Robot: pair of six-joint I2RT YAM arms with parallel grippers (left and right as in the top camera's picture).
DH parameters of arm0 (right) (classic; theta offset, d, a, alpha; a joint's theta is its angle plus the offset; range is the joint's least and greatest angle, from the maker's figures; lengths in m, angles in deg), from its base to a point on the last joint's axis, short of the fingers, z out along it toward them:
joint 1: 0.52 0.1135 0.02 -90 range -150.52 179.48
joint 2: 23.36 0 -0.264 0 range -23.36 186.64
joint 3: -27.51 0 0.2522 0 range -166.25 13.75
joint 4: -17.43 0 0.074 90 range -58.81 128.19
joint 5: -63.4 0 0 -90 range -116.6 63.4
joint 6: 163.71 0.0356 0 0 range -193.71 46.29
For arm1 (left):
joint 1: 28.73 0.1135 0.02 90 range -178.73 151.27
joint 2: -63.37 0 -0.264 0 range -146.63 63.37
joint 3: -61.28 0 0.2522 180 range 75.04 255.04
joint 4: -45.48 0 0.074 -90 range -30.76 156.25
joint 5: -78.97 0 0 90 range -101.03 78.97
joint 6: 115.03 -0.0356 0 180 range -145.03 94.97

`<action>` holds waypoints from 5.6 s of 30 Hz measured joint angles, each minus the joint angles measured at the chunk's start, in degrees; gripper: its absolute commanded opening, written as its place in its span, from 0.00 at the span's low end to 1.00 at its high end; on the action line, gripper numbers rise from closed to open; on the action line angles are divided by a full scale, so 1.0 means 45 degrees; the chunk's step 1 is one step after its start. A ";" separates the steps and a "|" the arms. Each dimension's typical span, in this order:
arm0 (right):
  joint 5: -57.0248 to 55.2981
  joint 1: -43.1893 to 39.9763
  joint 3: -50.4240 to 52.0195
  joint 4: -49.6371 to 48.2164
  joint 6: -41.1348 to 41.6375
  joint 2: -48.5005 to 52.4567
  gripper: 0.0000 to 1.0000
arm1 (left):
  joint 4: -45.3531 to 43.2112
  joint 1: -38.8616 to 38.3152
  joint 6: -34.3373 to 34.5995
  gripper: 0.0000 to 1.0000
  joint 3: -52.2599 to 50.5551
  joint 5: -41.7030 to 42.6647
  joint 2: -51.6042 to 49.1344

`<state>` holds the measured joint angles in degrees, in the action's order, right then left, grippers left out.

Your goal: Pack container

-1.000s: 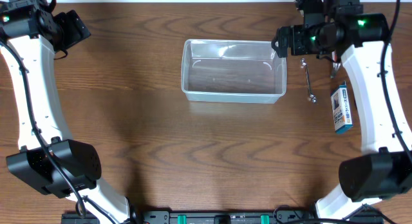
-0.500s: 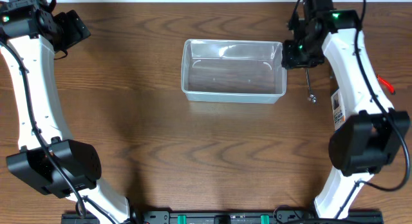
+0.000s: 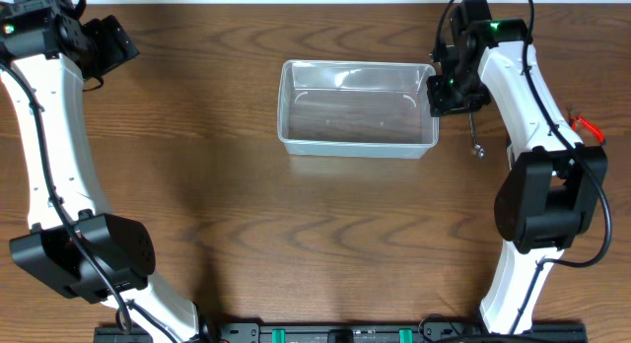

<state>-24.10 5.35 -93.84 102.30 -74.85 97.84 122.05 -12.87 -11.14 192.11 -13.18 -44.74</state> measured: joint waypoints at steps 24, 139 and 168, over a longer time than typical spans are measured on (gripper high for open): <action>-0.0024 0.0034 0.0102 -0.0597 -0.0355 0.0068 0.23 | 0.0000 0.0000 0.0000 0.98 0.0000 0.0000 0.0000; -0.1559 -0.4265 -0.4104 -0.0631 -0.0442 0.2458 0.88 | 0.0005 0.0000 0.0000 0.98 0.0000 0.0000 0.0000; -0.1545 -0.4265 -0.4386 0.0534 -0.0248 0.4818 0.91 | 0.0000 0.0000 0.0000 0.98 0.0000 0.0000 0.0000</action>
<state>-31.05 -13.84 -113.57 104.70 -75.97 119.53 122.05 -12.87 -11.14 192.11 -13.18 -44.74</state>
